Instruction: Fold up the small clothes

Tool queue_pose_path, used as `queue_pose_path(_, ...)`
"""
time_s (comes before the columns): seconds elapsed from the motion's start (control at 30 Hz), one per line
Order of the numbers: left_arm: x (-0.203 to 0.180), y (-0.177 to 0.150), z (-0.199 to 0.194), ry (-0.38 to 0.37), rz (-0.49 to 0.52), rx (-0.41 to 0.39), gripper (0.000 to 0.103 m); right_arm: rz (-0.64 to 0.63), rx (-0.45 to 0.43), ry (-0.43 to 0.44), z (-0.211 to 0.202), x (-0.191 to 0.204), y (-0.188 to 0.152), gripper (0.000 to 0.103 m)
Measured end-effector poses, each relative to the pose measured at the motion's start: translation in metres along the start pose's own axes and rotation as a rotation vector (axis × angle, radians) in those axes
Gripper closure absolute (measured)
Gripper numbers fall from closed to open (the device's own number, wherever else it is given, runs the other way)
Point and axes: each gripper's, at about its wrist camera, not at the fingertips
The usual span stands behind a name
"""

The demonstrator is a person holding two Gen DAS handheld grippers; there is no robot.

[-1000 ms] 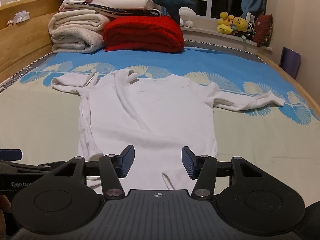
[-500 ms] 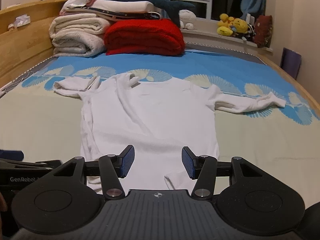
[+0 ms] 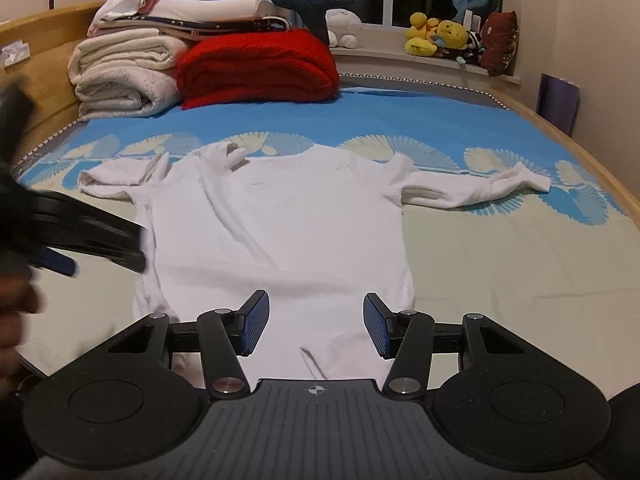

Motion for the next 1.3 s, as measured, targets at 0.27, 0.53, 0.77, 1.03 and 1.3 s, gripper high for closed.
queue_pose_path(0.27,0.02,-0.012,0.032,-0.04,0.228,0.085,0.085,0.074,0.032,-0.051,0.011,-0.028,0.004,0.048)
queue_pose_path(0.53,0.137,-0.026,0.056,-0.034,0.084,0.237,0.082,0.278,0.094,-0.09,0.035,-0.089,0.022,0.046)
queue_pose_path(0.77,0.115,-0.027,0.052,-0.231,-0.043,0.138,0.029,0.221,0.31,0.046,0.104,-0.064,0.013,0.042)
queue_pose_path(1.03,0.06,-0.031,0.068,-0.201,0.188,0.143,0.097,0.142,0.428,0.014,0.137,-0.041,-0.004,0.042)
queue_pose_path(1.3,0.162,-0.046,0.063,-0.035,0.085,0.091,0.099,0.476,0.223,-0.08,0.066,-0.106,-0.001,0.094)
Point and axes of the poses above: each gripper's, at about its wrist camera, not at the fingertips, and z roughly the way its jaws point, x to its left, y to its top, and after that the axes turned 8 degrees about y, right-handed
